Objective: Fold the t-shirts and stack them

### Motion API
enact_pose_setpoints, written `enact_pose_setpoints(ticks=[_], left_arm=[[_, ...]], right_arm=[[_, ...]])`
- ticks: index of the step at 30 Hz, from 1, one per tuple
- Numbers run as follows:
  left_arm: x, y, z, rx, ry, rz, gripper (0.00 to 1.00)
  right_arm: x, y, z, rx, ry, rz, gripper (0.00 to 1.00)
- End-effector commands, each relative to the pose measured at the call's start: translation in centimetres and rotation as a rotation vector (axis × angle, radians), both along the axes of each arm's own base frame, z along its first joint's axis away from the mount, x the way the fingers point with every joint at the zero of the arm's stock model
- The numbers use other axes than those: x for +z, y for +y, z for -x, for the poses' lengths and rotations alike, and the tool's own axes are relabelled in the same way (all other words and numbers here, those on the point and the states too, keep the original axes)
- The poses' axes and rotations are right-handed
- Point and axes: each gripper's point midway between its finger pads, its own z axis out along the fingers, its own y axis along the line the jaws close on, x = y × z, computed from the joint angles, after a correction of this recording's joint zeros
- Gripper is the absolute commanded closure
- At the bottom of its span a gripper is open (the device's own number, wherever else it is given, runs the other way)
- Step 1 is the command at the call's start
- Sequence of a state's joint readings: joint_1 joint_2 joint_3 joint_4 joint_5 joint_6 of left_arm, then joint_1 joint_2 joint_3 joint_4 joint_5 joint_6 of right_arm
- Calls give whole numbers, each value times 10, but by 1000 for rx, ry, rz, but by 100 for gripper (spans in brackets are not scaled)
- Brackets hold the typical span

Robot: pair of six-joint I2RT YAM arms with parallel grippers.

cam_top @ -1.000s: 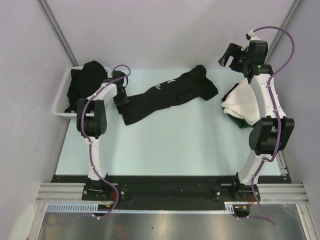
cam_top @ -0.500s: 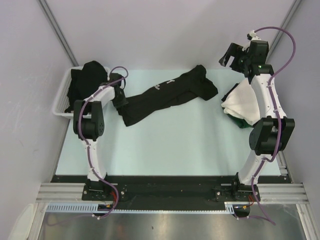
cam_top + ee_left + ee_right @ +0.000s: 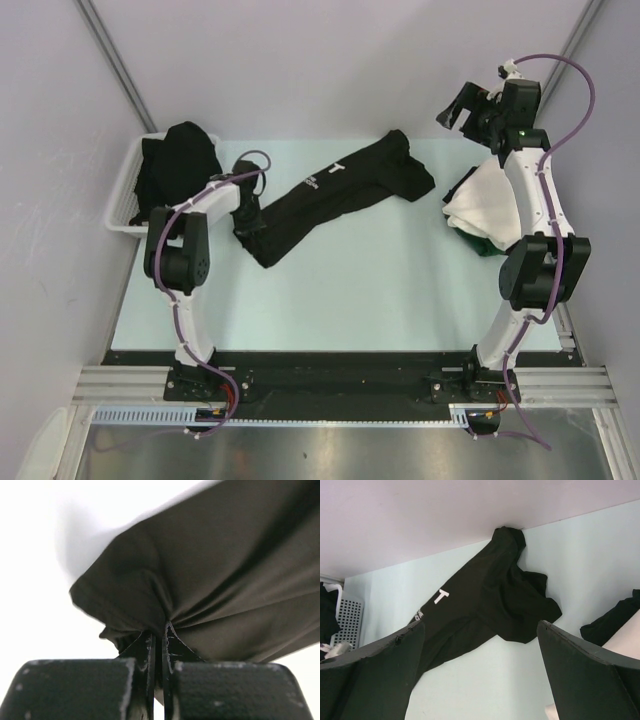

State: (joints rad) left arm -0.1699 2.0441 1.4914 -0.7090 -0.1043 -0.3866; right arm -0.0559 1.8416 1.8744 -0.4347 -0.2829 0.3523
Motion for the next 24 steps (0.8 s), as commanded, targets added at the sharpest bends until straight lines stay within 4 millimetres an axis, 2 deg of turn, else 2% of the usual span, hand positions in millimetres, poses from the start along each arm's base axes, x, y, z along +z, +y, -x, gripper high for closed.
enact_pose_setpoints(ticks=[1, 2, 4, 6, 7, 9, 11, 15, 17, 21, 24], left_arm=[[5, -23, 63, -51, 125, -3, 100], [11, -26, 67, -56, 105, 0, 100], [6, -30, 88, -71, 134, -5, 100], [12, -35, 98, -80, 120, 3, 100], [8, -36, 111, -93, 142, -4, 100], [14, -38, 118, -99, 127, 2, 100], [12, -40, 133, -109, 149, 1, 100], [20, -63, 160, -186, 152, 27, 100], [24, -68, 173, -193, 159, 30, 100], [21, -82, 201, -255, 189, 40, 100], [17, -83, 217, -281, 216, 20, 100]], right_arm=[[61, -1, 13, 6, -138, -32, 0], [60, -2, 15, 9, -137, -34, 0], [56, -4, 18, 6, -130, -40, 0], [50, -3, 21, 10, -116, -47, 0], [54, -4, 24, 10, -126, -48, 0], [52, -4, 26, 10, -124, -48, 0], [50, -5, 29, 9, -121, -50, 0], [48, -3, 34, 11, -121, -55, 0], [43, -3, 35, 10, -111, -61, 0], [39, -2, 39, 11, -108, -72, 0], [37, 0, 41, 13, -106, -81, 0]])
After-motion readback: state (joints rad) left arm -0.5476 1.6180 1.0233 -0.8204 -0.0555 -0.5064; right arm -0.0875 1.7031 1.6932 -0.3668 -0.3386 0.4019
